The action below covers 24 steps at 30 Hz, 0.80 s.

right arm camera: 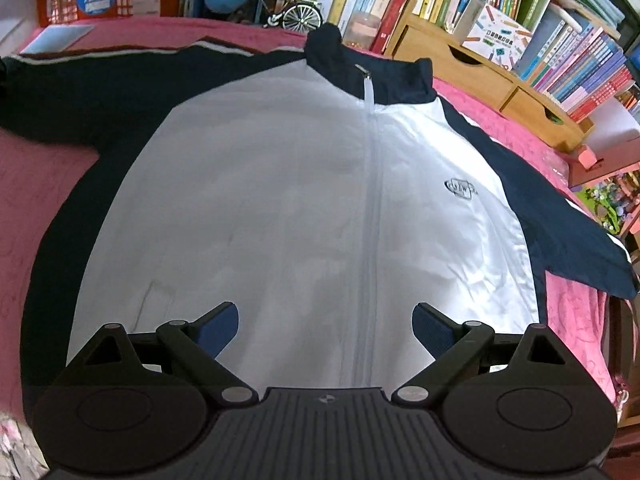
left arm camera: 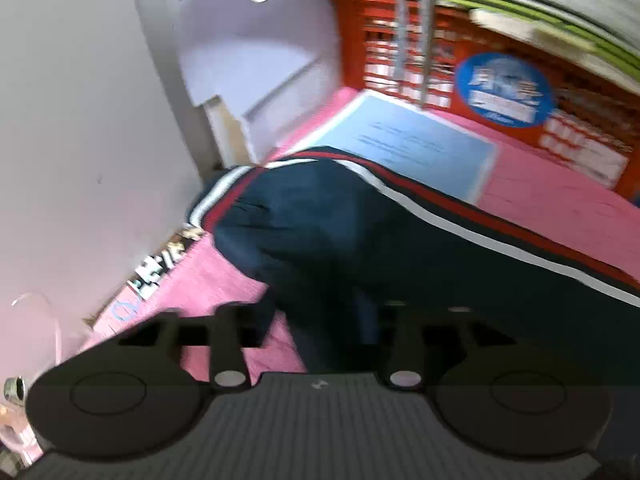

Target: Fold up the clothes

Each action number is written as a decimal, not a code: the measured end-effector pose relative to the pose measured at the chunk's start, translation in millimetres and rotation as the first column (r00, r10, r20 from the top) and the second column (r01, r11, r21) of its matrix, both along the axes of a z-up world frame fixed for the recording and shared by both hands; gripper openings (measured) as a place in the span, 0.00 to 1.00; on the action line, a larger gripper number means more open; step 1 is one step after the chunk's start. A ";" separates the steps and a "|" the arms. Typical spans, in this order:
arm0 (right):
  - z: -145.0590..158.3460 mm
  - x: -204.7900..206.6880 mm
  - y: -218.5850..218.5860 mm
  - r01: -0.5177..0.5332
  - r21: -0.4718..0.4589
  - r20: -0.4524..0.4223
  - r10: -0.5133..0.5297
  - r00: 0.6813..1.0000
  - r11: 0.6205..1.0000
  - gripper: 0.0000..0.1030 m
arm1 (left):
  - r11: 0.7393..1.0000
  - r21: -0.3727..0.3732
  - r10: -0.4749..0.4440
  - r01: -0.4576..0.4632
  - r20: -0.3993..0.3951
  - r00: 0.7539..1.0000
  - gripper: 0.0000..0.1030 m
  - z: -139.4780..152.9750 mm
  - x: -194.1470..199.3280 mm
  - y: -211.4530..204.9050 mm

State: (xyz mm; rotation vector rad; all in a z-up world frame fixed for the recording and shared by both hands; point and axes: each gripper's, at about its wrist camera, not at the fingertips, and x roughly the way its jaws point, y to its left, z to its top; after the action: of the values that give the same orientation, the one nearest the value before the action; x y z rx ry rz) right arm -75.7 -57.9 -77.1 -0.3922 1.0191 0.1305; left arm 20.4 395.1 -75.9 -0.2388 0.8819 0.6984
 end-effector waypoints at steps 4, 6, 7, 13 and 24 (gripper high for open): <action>-3.4 17.0 -6.1 0.023 0.054 0.017 -0.024 1.000 0.998 0.89 | 0.999 0.020 -0.051 0.049 0.109 0.993 0.67 26.1 -23.4 -43.0; -5.4 26.3 -14.5 0.056 0.117 0.021 -0.059 0.998 0.992 0.78 | 0.988 -0.015 -0.151 0.156 0.170 0.974 0.67 38.1 -32.6 -73.3; -7.1 31.0 -16.8 0.080 0.123 0.015 -0.082 0.996 0.989 0.64 | 0.973 -0.039 -0.217 0.229 0.203 0.955 0.66 43.3 -35.8 -89.5; -20.5 57.7 -42.3 0.197 0.134 -0.009 -0.198 0.980 0.971 0.41 | 0.713 -0.076 -0.664 0.697 0.248 0.706 0.62 44.2 -33.7 -218.3; -46.2 197.8 -81.6 0.173 0.266 0.101 -0.205 0.974 0.948 0.38 | 0.566 -0.022 -0.821 0.824 0.071 0.566 0.33 -30.4 97.9 -327.1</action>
State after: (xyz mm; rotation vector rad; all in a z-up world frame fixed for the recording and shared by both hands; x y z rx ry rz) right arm 122.1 -139.4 -123.3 -0.0648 0.8951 0.0616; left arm 118.4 68.1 -106.3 0.1307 0.8427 -0.2317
